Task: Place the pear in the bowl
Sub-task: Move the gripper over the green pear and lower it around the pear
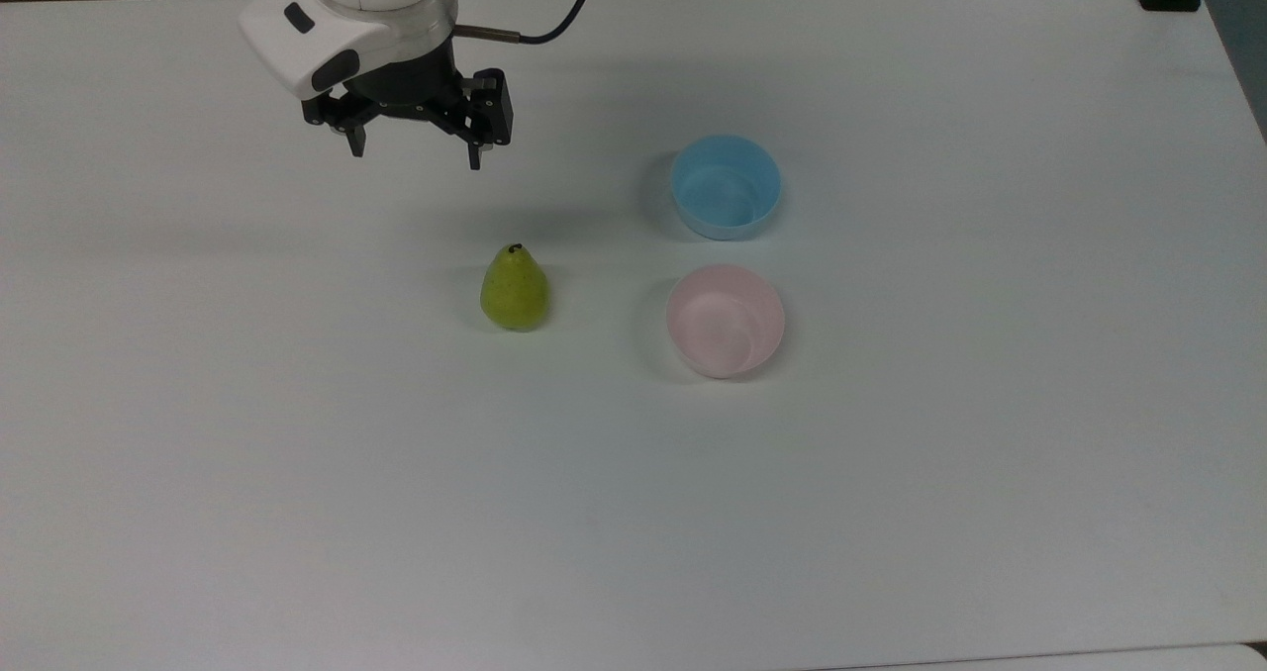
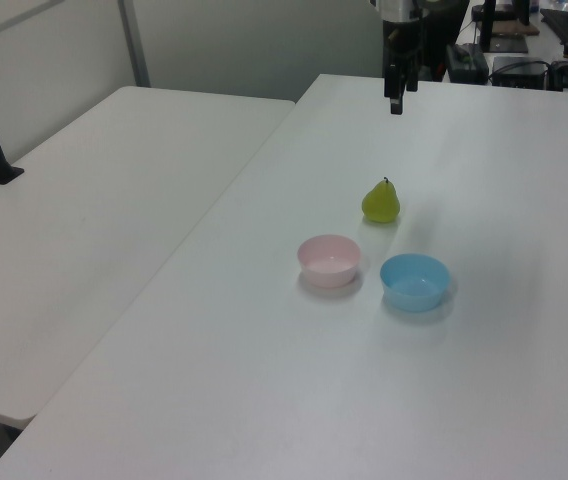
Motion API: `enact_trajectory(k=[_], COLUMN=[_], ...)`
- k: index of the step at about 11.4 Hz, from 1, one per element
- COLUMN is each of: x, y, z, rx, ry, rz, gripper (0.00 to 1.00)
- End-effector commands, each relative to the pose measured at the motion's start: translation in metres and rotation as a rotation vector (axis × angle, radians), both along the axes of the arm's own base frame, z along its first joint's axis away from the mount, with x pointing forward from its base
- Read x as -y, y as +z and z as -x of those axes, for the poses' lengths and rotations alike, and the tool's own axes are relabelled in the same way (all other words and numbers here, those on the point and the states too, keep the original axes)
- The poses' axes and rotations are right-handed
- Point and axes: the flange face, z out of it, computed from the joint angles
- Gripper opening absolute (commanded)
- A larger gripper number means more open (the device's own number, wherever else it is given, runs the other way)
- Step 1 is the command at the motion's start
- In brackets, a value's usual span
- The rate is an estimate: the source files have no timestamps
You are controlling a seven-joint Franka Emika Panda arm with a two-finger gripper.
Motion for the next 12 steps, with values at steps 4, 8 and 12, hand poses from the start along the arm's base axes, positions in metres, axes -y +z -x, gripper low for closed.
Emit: enact_trajectory(k=[4,8,12], x=[-0.014,-0.024,-0.075], y=[-0.001,-0.021,-0.095], z=[0.005,-0.001,-0.021], rx=[-0.003,-0.033,-0.109], ry=[0.027,0.044,0.127], rz=[-0.014,-0.007,0.032], gripper=[1.00,1.00,1.00])
